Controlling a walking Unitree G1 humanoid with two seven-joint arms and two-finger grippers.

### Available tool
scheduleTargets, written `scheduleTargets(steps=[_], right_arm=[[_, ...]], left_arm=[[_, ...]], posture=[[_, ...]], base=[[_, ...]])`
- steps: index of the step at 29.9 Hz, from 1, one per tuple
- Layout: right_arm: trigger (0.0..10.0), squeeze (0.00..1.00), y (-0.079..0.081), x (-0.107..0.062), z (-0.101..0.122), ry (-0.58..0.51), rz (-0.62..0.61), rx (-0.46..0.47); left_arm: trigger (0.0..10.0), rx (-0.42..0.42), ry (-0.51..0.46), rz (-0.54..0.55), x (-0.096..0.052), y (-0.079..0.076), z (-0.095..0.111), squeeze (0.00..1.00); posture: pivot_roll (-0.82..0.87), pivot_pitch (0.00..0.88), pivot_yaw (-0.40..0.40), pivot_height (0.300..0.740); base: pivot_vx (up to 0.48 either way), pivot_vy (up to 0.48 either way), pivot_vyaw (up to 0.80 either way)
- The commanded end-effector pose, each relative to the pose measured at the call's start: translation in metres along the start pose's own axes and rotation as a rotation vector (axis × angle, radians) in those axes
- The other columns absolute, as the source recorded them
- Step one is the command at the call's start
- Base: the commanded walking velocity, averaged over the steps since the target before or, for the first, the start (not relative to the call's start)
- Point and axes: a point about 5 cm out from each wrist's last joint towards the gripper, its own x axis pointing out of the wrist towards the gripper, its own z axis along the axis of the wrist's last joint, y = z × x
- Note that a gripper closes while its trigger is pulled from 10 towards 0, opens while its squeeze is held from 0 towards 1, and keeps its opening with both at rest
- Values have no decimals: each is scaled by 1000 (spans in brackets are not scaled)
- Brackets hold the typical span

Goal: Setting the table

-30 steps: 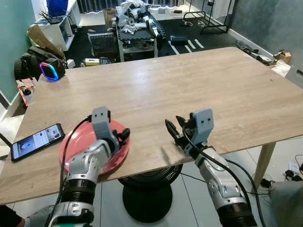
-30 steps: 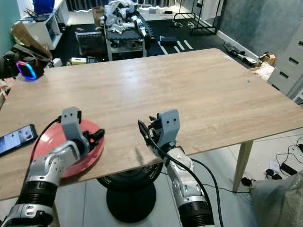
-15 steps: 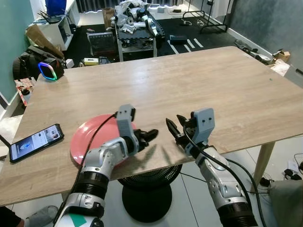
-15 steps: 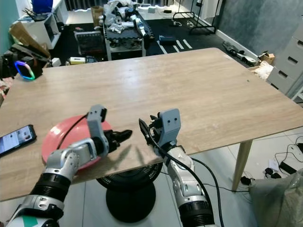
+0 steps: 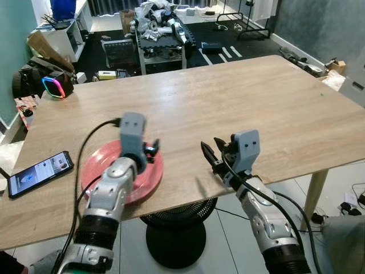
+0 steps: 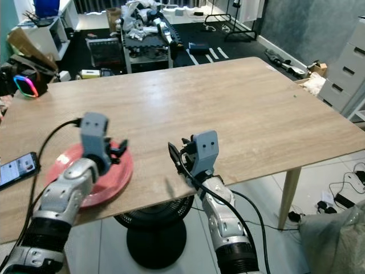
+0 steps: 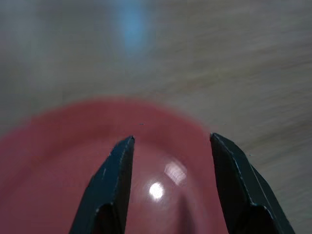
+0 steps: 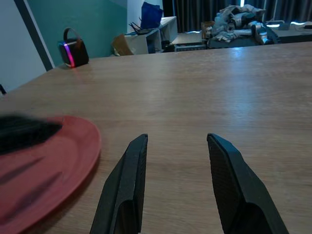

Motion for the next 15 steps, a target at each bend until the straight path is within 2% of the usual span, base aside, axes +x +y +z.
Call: scheduleTargets(steps=[1,2,6,9,11,15], right_arm=[[10000,0,2,-3,-2,3,1,-4],[10000,0,2,-3,-2,3,1,-4],[10000,0,2,-2,-2,3,3,-5],[10000,0,2,-2,-2,3,2,-5],[10000,0,1,-2,-2,2,-1,-5],[10000,0,1,-2,-2,3,-3,-6]], left_arm=[[10000,-57,76,25,-1,7,-15,0],[10000,-57,76,25,-1,7,-15,0],[10000,-174,144,-6,3,5,-25,0],[10000,-207,172,-28,4,2,-28,0],[10000,-265,219,-128,6,-9,-29,0],[10000,-293,240,-175,7,-14,-29,0]], posture=[[-33,0,122,740],[-33,0,122,740],[-36,0,122,740],[-36,0,122,740],[-37,0,123,740],[-42,0,124,740]], base=[[0,0,0],[0,0,0],[0,0,0],[0,0,0],[0,0,0],[0,0,0]])
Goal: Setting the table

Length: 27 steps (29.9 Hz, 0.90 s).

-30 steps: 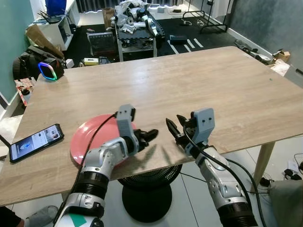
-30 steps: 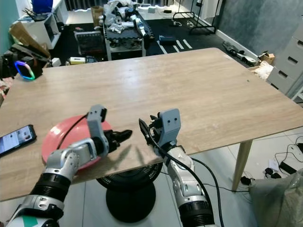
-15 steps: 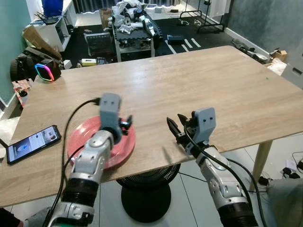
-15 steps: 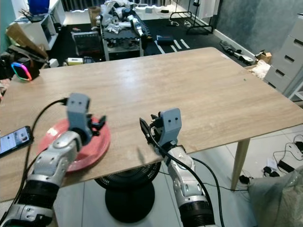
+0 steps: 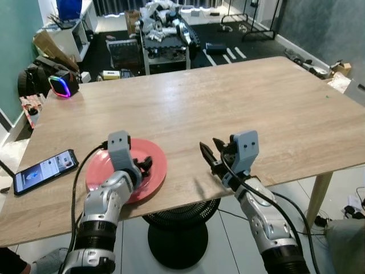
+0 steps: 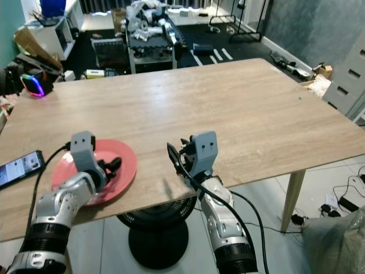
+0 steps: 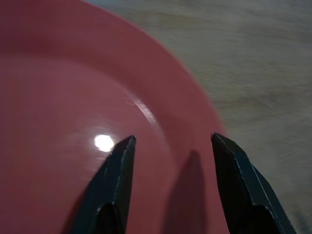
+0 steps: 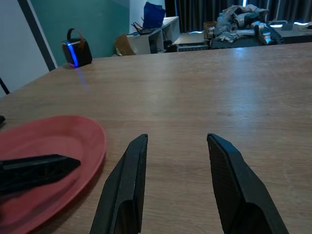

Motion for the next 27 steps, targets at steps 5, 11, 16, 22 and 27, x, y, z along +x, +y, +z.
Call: scheduleTargets(steps=[5,11,16,22,27], right_arm=[[10000,0,1,-2,-1,0,-4,-7],[10000,0,0,-2,0,-2,-4,-9],[10000,0,-1,-3,0,-2,-8,-12],[10000,0,-1,-3,0,-3,-12,-12],[10000,0,0,-3,1,-5,-11,-9]], left_arm=[[10000,-32,93,-166,7,-17,-7,0],[10000,-22,125,-258,11,-32,-10,0],[10000,-36,148,-371,13,-47,-11,0],[10000,-28,128,-480,8,-59,-3,0],[10000,340,-70,-323,4,-46,14,0]], posture=[[-47,0,123,740],[-53,0,123,740],[-58,0,124,740],[-57,0,125,740],[-45,0,123,740]], base=[[0,0,0],[0,0,0],[0,0,0],[0,0,0],[0,0,0]])
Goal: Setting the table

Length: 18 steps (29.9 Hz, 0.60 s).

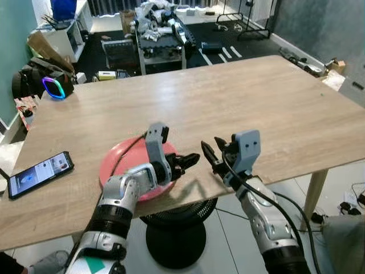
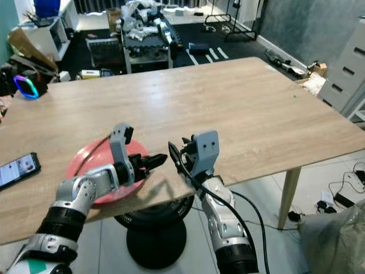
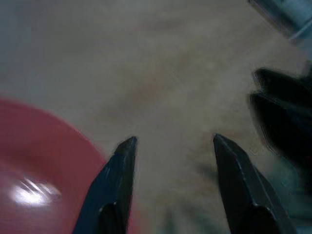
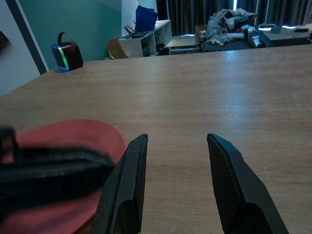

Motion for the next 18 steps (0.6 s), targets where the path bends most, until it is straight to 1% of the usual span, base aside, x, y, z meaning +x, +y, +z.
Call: scheduleTargets(steps=[1,2,3,4,5,6,7,8,9,11,12,13,14,15,18], right_arm=[[10000,0,1,-2,-2,7,0,-2],[10000,0,1,-2,-2,7,0,-1],[10000,0,1,-2,-2,8,1,-1],[10000,0,2,-2,-2,8,1,-1],[10000,0,2,-1,-3,9,2,0],[10000,0,2,-1,-3,10,2,0],[10000,0,2,-1,-3,10,3,0],[10000,0,2,-1,-3,10,3,0],[10000,0,2,-1,-3,11,5,1],[10000,0,2,0,-3,12,7,1],[10000,0,2,0,-3,12,8,0],[10000,0,2,0,-3,11,9,0],[10000,0,2,0,-3,11,9,0],[10000,0,2,0,-3,11,9,0],[10000,0,2,0,-3,11,9,0]], left_arm=[[10000,163,-30,175,-6,15,1,0],[10000,206,-43,242,-9,20,3,0],[10000,228,-49,280,-10,23,4,0],[10000,220,-51,355,-13,31,4,0],[10000,193,-47,440,-18,40,4,0],[10000,174,-43,499,-22,46,4,0],[10000,136,-38,582,-28,56,2,0],[10000,136,-38,582,-28,56,2,0],[10000,90,-31,702,-38,71,-1,0],[10000,50,-30,822,-49,86,-4,0],[10000,31,-33,867,-53,91,-5,0],[10000,22,-36,889,-55,94,-6,0],[10000,-5,-43,951,-62,101,-8,0],[10000,-5,-43,951,-62,101,-8,0],[10000,-53,-62,1074,-75,115,-9,0]], posture=[[-42,0,122,740],[-41,0,123,740],[-41,0,123,740],[-38,0,122,740],[-38,0,121,740],[-38,0,120,740],[-36,0,119,740],[-36,0,119,740],[-33,0,117,740],[-33,0,116,740],[-33,0,116,740],[-33,0,116,740],[-34,0,116,740],[-34,0,116,740],[-35,0,116,740]], base=[[0,0,0],[0,0,0],[0,0,0],[0,0,0],[0,0,0],[0,0,0],[0,0,0],[0,0,0],[0,0,0],[0,0,0],[0,0,0],[0,0,0],[0,0,0],[0,0,0],[0,0,0]])
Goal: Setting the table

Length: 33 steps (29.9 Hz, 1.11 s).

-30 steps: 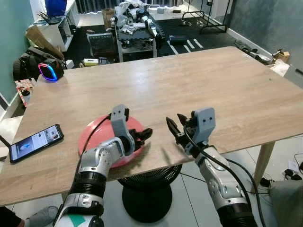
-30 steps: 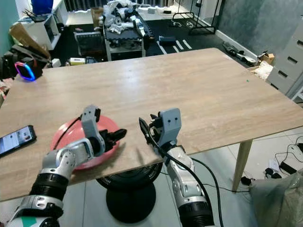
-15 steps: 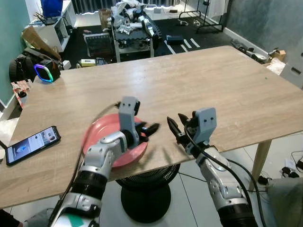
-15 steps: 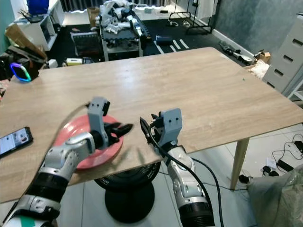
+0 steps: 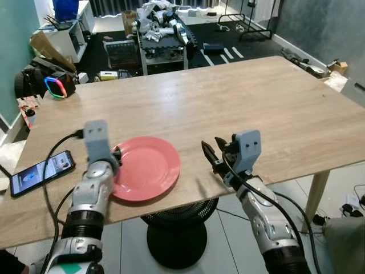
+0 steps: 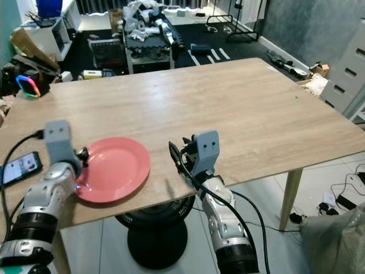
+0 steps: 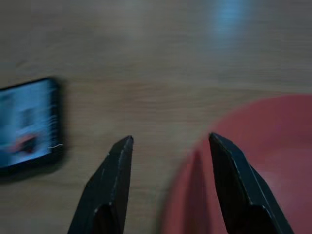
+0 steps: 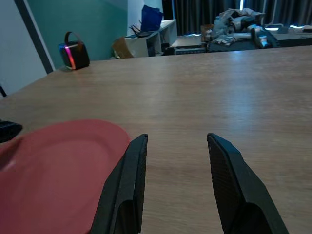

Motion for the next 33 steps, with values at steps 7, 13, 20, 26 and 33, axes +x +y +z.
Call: scheduleTargets(steps=[7,13,20,26,33], right_arm=[[10000,0,1,-1,-3,11,6,-6],[10000,0,0,0,-2,7,4,-8],[10000,0,-1,-1,-1,7,2,-8],[10000,0,-1,-1,-1,7,2,-8],[10000,0,0,-1,-1,8,3,-7]], left_arm=[[10000,-135,47,45,6,16,-4,0],[10000,-183,22,-121,7,1,0,0],[10000,-240,81,-266,2,-14,-11,0],[10000,-255,108,-315,-1,-18,-20,0],[10000,-68,-61,-164,1,-3,-5,0]], posture=[[-38,0,117,740],[-41,0,117,740],[-43,0,118,740],[-43,0,118,740],[-40,0,116,740]], base=[[0,0,0],[0,0,0],[0,0,0],[0,0,0],[0,0,0]])
